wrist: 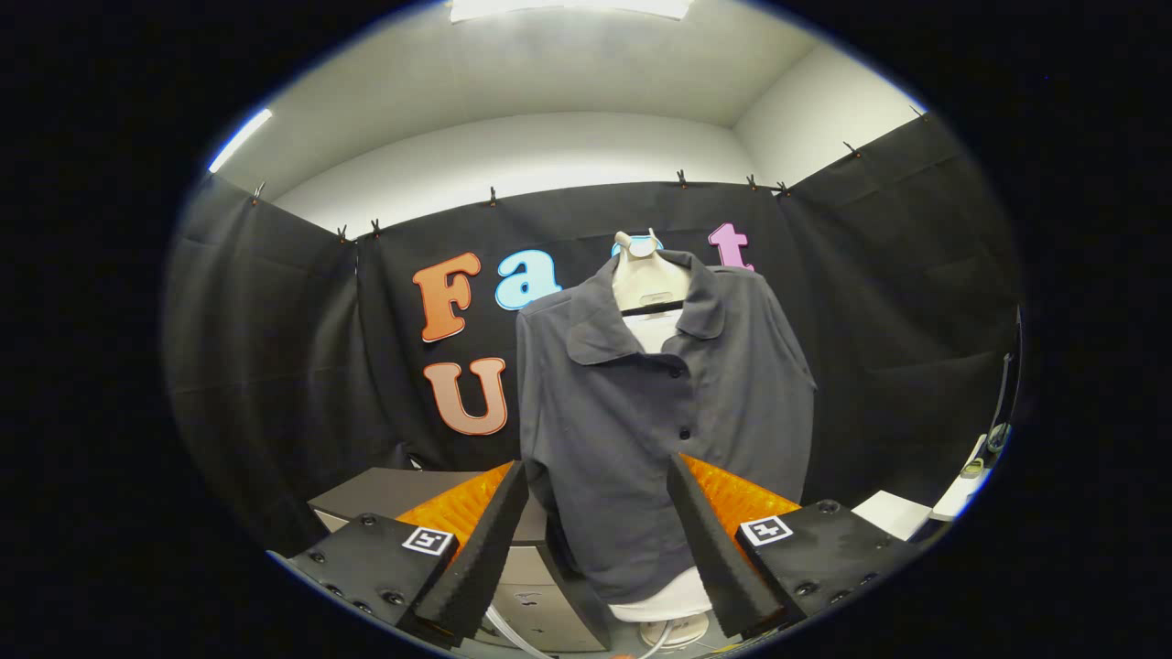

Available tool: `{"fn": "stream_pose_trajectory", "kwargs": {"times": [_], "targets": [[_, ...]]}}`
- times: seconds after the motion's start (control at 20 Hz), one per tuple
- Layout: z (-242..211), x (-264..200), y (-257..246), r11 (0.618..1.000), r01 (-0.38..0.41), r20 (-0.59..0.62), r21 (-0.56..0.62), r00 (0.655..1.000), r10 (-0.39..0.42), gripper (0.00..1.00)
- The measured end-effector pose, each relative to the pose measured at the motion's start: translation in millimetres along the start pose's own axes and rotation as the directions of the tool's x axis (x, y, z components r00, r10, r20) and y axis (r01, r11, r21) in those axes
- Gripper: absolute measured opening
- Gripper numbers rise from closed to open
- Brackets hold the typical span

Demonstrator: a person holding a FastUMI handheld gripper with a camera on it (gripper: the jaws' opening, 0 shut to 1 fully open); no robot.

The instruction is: Iron the clothes twice with a garment steamer, once on the left side and once on the right side.

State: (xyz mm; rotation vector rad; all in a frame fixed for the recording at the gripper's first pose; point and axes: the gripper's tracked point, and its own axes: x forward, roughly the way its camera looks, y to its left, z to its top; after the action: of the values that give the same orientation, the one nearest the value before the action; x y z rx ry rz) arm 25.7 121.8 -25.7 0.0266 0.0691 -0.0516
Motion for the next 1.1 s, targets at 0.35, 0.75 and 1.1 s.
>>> {"fn": "stream_pose_trajectory", "kwargs": {"times": [0.35,0.75,1.1], "targets": [[-21,61,112,0.995,-0.094,-0.111,0.022,0.989,0.096,0.98],[-65,164,222,0.982,-0.184,-0.323,-0.037,0.932,0.162,0.98],[-114,248,243,0.988,-0.135,-0.518,-0.07,0.852,0.08,0.98]]}}
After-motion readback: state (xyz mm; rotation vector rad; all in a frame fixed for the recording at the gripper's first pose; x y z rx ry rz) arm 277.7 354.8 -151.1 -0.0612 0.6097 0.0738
